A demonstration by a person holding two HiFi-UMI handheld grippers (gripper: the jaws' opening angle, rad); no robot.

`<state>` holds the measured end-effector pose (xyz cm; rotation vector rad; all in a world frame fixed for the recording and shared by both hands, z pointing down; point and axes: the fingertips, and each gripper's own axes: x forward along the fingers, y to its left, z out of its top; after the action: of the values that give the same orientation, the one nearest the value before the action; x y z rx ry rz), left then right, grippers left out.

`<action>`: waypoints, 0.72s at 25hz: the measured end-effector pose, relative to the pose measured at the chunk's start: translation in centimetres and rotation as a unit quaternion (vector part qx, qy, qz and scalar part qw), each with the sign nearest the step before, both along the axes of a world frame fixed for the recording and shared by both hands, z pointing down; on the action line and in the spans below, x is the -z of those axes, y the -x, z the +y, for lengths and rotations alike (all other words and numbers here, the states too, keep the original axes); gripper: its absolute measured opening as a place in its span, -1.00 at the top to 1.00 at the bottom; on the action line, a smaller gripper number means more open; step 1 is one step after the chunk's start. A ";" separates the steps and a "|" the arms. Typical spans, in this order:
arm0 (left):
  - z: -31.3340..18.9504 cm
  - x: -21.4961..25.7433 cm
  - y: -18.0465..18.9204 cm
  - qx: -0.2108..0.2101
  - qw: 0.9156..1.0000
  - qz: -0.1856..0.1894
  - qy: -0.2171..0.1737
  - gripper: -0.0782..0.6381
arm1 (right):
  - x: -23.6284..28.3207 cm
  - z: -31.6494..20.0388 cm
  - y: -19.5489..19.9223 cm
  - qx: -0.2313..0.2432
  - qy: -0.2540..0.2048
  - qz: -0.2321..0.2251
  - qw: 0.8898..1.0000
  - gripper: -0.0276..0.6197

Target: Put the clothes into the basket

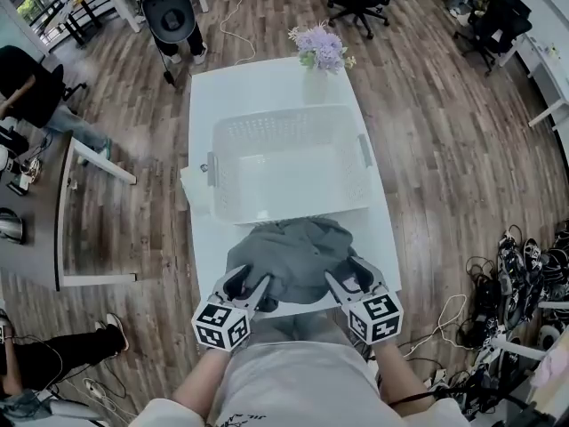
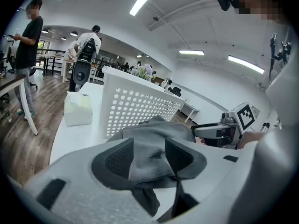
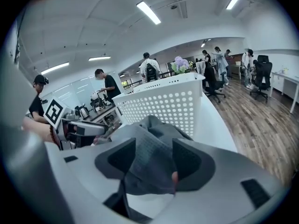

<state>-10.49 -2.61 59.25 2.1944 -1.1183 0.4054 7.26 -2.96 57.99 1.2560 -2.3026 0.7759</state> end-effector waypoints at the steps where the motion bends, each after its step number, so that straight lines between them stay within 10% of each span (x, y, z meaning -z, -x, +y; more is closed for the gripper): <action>1: 0.1 -0.3 0.5 -0.002 1.000 -0.001 0.003 0.17 | -0.4 -0.1 -0.3 0.007 0.003 0.003 1.000 0.16; 8: 0.1 -4.0 4.7 -0.008 0.998 0.013 0.063 -0.17 | -3.7 -0.9 -1.4 0.059 0.062 -0.021 0.996 -0.20; 18: -0.3 -8.6 1.2 -0.066 0.988 0.053 0.131 -0.32 | -7.4 -1.6 0.9 0.131 0.110 -0.028 0.985 -0.34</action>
<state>-11.74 -2.90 67.84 2.0364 -0.8149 0.4595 6.32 -4.57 65.35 0.8268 -2.2909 0.9487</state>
